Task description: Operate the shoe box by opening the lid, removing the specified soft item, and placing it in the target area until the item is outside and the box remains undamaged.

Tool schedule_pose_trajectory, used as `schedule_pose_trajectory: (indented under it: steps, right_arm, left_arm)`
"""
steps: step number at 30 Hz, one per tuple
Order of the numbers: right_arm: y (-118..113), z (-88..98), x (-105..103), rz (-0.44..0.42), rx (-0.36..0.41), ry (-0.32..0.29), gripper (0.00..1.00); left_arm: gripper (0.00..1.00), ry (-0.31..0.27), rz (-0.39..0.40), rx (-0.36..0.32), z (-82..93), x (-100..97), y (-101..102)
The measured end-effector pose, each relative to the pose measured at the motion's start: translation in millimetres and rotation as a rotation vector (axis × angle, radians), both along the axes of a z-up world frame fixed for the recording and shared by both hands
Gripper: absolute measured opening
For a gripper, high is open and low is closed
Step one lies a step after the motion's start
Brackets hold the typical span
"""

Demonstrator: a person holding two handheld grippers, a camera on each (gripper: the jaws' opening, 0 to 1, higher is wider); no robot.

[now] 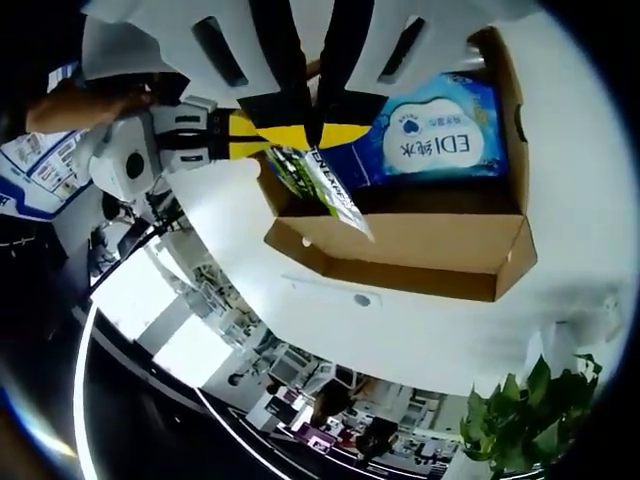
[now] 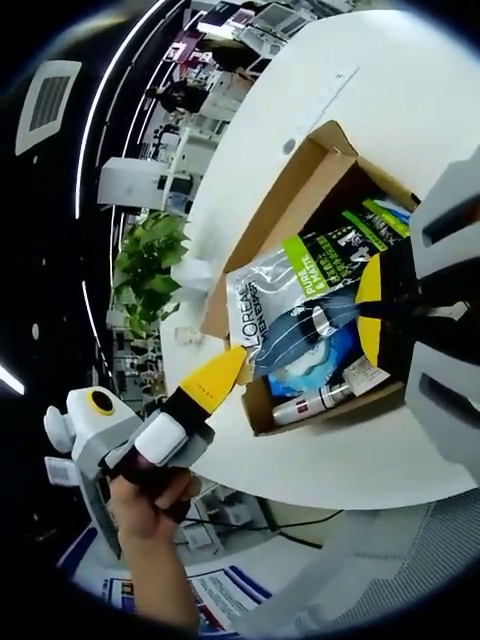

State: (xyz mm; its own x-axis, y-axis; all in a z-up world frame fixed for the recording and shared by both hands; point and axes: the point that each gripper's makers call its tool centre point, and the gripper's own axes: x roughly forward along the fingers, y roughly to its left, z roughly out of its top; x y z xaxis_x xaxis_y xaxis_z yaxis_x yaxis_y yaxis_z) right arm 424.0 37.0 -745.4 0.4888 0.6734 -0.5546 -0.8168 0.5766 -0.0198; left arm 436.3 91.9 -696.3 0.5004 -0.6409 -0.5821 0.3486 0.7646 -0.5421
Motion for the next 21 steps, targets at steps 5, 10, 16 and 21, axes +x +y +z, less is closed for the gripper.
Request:
schedule_pose_trajectory:
  steps: [5,10,16,21]
  right_arm:
    - [0.7,6.2,-0.8,0.005,0.001,-0.010,0.00]
    - [1.5,11.1,-1.2,0.005,0.007,-0.015,0.00]
    - [1.5,18.1,-1.3,0.008,0.010,-0.026,0.00]
    - [0.0,25.8,0.0,0.000,0.021,-0.034,0.00]
  left_arm:
    - [0.00,-0.014,0.003,-0.010,5.9,-0.4,0.9]
    - [0.00,-0.020,0.004,-0.015,9.6,-0.8,3.0]
    - [0.00,-0.035,0.002,-0.018,16.2,-2.3,3.1]
    - [0.00,-0.049,0.000,-0.027,24.4,-1.1,1.1]
